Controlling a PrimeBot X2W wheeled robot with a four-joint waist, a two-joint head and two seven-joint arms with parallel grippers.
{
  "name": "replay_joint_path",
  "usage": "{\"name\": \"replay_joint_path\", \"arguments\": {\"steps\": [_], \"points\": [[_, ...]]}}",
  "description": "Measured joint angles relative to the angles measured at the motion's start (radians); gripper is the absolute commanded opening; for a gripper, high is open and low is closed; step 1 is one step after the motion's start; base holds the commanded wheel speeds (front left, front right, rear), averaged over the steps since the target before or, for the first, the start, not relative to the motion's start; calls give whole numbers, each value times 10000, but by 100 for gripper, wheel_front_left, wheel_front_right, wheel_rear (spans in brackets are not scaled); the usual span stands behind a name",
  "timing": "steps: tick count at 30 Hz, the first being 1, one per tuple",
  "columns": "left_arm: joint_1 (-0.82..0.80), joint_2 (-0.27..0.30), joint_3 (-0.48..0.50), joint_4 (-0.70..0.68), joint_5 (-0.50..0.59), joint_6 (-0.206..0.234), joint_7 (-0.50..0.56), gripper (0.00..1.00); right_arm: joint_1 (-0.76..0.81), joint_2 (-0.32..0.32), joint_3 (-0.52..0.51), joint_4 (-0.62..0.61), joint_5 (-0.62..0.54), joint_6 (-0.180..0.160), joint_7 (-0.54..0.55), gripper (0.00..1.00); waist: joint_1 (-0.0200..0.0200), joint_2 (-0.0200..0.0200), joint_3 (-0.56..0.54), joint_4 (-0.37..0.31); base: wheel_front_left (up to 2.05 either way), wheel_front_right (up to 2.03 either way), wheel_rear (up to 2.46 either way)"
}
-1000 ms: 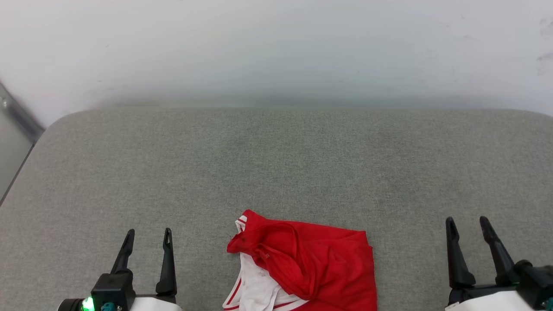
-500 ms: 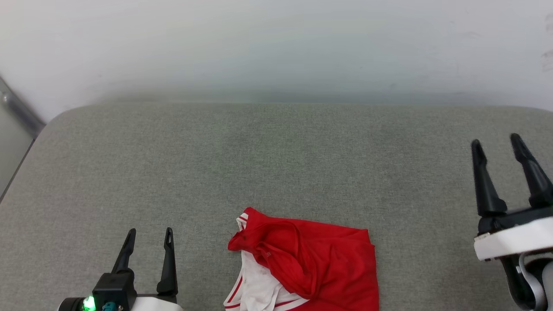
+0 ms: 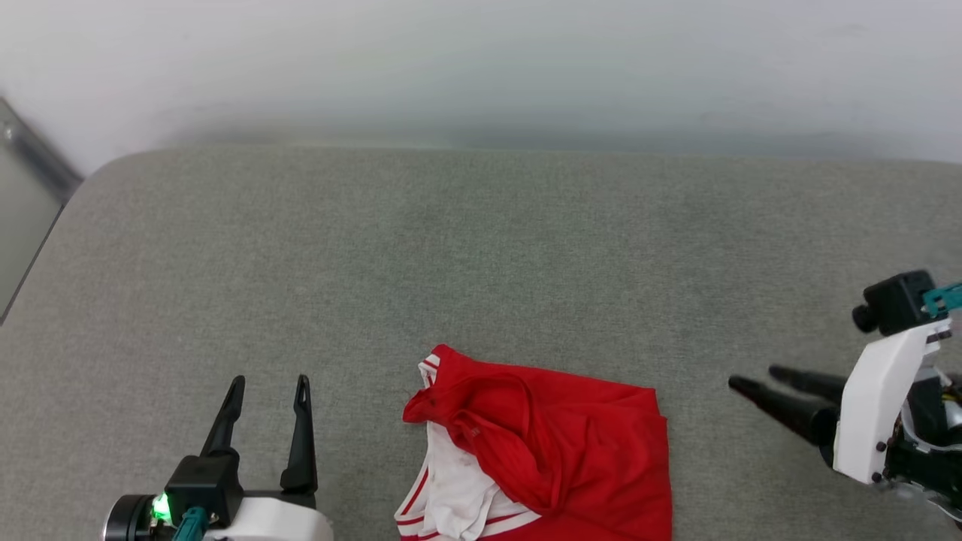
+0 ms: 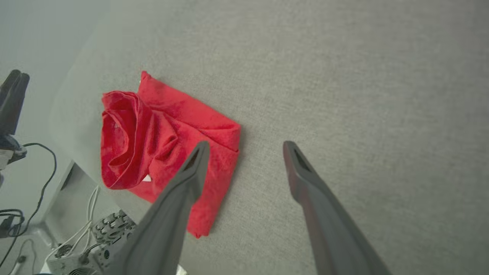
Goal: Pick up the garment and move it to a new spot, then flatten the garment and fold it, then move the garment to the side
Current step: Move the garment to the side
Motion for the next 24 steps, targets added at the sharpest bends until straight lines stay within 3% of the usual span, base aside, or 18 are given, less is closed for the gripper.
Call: {"name": "replay_joint_path", "arguments": {"steps": [3, 9, 24], "points": [[-186, 4, -61, -35, -13, -33, 0, 100, 54, -2, 84, 355, 740, 0, 918, 100, 0, 0, 225, 107, 0, 0, 0], [-529, 4, -205, -81, -82, -42, 0, 100, 202, 351, 458, 1166, 1277, -2, 1490, 100, 0, 0, 736, 399, 0, 0, 0], [-1100, 2, -543, 42, -253, 25, 0, 100, -436, 1475, 1992, 2890, 1515, 12, 531, 100, 0, 0, 1589, 1044, 0, 0, 0]]}}
